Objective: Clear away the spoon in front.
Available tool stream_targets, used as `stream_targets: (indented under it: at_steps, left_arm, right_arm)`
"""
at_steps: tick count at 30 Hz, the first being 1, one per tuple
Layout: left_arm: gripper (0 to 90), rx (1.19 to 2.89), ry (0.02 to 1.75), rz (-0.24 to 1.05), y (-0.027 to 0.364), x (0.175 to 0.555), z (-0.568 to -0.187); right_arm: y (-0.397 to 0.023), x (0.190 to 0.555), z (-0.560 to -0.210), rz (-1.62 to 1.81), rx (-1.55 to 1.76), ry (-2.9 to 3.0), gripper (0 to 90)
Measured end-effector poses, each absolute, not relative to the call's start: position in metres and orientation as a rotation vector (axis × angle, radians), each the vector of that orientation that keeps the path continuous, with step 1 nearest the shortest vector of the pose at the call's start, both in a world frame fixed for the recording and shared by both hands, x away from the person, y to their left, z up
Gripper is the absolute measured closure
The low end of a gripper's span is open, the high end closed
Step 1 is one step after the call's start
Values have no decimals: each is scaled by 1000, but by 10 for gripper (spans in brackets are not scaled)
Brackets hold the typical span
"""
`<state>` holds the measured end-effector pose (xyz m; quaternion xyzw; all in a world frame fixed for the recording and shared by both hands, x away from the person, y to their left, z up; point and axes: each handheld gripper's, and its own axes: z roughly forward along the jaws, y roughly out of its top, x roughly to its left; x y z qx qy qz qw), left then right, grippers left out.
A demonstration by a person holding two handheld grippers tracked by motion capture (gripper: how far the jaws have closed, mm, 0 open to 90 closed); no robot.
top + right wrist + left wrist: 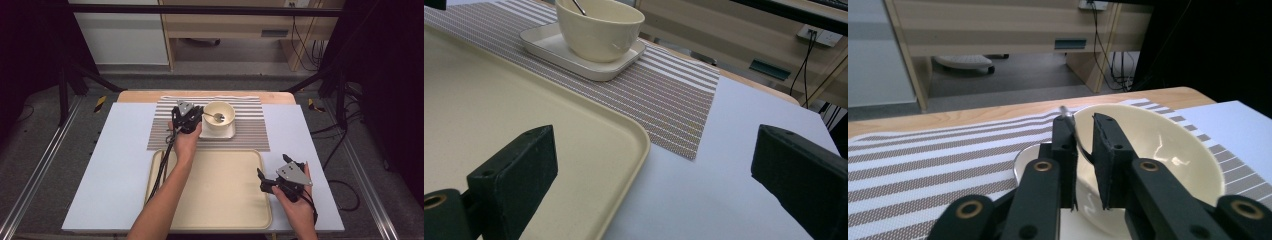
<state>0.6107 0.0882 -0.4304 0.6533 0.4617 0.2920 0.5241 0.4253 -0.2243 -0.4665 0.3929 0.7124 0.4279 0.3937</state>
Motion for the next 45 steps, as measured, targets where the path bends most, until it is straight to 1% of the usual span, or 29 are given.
stream_targets:
  at_steps: [4, 5, 13, 34, 45]
  left_arm:
    - [882, 1550, 1084, 692, 86, 606, -425]
    - [885, 1557, 1075, 703, 85, 604, -423]
    - [887, 1557, 1001, 731, 83, 594, -411]
    - [887, 1535, 974, 737, 89, 586, -398]
    - [887, 1488, 950, 739, 104, 562, -378]
  right_arm:
    - [-224, 425, -467, 1088, 997, 1811, 48]
    - [-224, 425, -467, 1090, 996, 1811, 48]
    - [-224, 426, -467, 1091, 998, 1812, 47]
    - [-223, 426, -467, 1089, 997, 1811, 46]
    - [-225, 425, -467, 1080, 997, 1797, 46]
